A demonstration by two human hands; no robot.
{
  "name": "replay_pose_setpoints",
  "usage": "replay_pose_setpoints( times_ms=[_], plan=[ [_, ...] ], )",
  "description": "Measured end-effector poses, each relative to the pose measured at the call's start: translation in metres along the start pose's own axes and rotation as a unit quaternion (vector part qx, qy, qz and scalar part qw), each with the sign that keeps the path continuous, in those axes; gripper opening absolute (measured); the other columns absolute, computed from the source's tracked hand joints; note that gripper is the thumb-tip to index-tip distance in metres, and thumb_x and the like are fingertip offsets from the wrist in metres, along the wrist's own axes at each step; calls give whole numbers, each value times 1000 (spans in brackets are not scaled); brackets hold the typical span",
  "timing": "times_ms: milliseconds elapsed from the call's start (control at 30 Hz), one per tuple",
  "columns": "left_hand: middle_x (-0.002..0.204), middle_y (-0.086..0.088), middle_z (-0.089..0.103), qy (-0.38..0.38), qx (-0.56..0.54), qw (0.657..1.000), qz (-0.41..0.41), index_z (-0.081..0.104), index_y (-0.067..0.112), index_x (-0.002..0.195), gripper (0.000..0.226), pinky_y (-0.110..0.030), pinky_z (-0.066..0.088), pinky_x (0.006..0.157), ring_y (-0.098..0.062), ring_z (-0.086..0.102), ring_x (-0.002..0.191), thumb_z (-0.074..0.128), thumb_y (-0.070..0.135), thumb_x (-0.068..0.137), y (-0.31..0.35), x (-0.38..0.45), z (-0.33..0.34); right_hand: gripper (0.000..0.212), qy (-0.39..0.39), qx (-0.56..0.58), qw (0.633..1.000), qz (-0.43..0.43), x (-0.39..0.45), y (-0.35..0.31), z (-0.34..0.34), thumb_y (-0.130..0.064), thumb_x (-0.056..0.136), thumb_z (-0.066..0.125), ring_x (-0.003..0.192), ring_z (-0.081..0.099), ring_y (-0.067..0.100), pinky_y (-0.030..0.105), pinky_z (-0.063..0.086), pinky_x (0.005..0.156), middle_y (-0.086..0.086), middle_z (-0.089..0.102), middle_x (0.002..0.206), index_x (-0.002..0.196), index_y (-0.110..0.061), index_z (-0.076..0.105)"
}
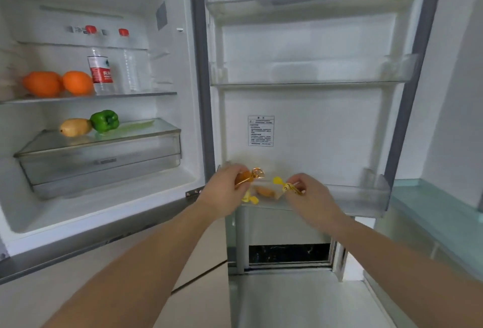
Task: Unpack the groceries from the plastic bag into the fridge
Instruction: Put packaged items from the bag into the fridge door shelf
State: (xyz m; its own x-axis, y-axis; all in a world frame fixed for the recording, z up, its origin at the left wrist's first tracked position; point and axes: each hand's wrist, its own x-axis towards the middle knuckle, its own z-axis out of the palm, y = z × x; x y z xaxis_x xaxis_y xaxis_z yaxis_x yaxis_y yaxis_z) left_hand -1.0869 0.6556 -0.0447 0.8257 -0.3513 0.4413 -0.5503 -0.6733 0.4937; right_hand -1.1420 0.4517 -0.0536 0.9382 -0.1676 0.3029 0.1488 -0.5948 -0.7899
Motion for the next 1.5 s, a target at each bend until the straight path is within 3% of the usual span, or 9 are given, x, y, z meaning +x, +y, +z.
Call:
replay_pose_setpoints(
  times_ms=[100, 233, 467, 567, 700, 900, 1200, 1400, 1500],
  plan=[
    [106, 7, 55, -6, -33, 999, 27, 55, 24, 127, 35, -29, 44, 92, -15, 57, 101, 61, 26, 93, 4, 58, 18, 14, 42, -56, 997, -46, 41, 2, -20, -16, 83, 61, 64, 55, 10, 15, 40, 56, -7, 63, 80, 94, -25, 61],
    [98, 7, 60, -78, -62, 994, 54, 65, 19, 110, 22, -18, 41, 76, -13, 58, 92, 67, 21, 88, 4, 112, 50, 13, 70, -87, 994, -13, 83, 20, -41, -17, 81, 62, 63, 54, 8, 20, 40, 56, -6, 65, 80, 92, -24, 63],
    [83, 9, 67, -245, -87, 966, 8, 70, 24, 87, 13, -20, 54, 66, -10, 65, 76, 76, 15, 79, -2, 149, 91, 13, -116, -146, 982, 30, 123, 56, -49, -10, 74, 69, 66, 52, 11, 25, 40, 62, 2, 60, 73, 87, -13, 71],
    [86, -12, 75, -319, -128, 936, -79, 70, 15, 93, 12, -35, 55, 58, -30, 68, 68, 70, 7, 84, -5, 149, 96, 13, -154, -165, 974, 30, 132, 58, -46, -9, 72, 71, 64, 52, 9, 24, 41, 62, -2, 59, 70, 85, -11, 72],
    [87, -7, 73, -317, -81, 941, -83, 69, 14, 94, 30, -43, 62, 66, -32, 73, 75, 82, 1, 70, -5, 152, 96, 6, -179, -228, 957, 31, 142, 71, -39, -15, 70, 72, 60, 52, 7, 20, 39, 56, -8, 57, 64, 75, -18, 70],
    [101, 2, 64, -321, -61, 940, -98, 66, 13, 110, 55, -35, 62, 66, -21, 70, 85, 88, 1, 61, -7, 152, 96, 19, -220, -331, 916, 50, 153, 84, -30, -19, 79, 70, 86, 57, 15, 25, 44, 74, -6, 60, 85, 97, -15, 71],
    [98, 5, 65, -184, -10, 982, 35, 68, 19, 106, 20, -31, 50, 89, -14, 61, 95, 65, 22, 87, -5, 154, 90, 4, -6, -221, 975, 4, 141, 66, -40, -23, 79, 69, 77, 59, 13, 18, 44, 68, -7, 62, 80, 80, -20, 67],
    [87, 8, 67, -173, -65, 972, 145, 70, 21, 91, 8, -21, 49, 71, -9, 60, 76, 64, 24, 86, 42, 160, 94, 5, 95, -244, 965, -11, 101, 52, -53, -22, 83, 62, 65, 55, 6, 6, 37, 58, -10, 62, 70, 81, -24, 65],
    [83, 7, 66, -192, -114, 959, 177, 69, 23, 88, 6, -14, 48, 67, -5, 58, 70, 65, 24, 84, 69, 146, 113, 8, 128, -268, 955, -5, 66, 60, -61, -23, 84, 63, 76, 59, 12, 19, 44, 72, -7, 63, 77, 90, -23, 67]
  ],
)
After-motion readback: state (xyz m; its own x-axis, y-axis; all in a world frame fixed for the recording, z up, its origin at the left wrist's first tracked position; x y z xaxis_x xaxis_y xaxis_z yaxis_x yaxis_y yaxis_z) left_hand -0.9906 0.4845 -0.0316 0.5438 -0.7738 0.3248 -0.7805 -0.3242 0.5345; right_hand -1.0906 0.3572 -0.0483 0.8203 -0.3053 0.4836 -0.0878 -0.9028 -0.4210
